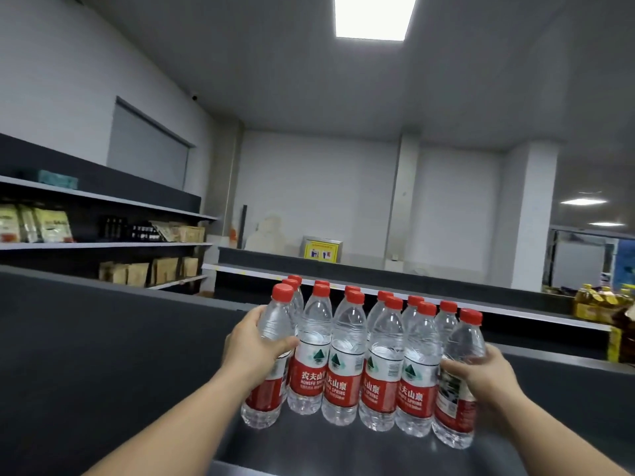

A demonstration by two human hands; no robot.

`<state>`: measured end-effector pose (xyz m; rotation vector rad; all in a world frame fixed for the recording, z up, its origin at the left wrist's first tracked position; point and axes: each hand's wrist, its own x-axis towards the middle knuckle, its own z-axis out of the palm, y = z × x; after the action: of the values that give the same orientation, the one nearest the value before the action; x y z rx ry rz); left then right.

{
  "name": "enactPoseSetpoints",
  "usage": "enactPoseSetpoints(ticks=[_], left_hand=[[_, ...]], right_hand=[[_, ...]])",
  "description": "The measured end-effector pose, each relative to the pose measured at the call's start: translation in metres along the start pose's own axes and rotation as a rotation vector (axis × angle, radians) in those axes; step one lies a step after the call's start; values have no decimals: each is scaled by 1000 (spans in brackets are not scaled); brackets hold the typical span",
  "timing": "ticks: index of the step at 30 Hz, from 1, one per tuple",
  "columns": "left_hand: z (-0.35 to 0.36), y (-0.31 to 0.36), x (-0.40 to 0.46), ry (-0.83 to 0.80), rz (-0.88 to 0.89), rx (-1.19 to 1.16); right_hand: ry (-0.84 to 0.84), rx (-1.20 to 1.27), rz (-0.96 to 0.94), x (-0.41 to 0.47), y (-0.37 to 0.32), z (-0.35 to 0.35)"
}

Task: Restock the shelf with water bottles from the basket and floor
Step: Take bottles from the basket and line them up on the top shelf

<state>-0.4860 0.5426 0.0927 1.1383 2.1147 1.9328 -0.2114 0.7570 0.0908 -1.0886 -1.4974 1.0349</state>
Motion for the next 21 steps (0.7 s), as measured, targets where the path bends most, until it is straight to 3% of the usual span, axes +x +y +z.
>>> enactPoseSetpoints(ticks=[7, 21], left_hand=[[15, -3, 12, -10, 1, 41], [27, -35, 0, -11, -150, -14]], right_hand=[[17, -9, 15, 23, 8, 0], [-130, 84, 121, 25, 47, -2]])
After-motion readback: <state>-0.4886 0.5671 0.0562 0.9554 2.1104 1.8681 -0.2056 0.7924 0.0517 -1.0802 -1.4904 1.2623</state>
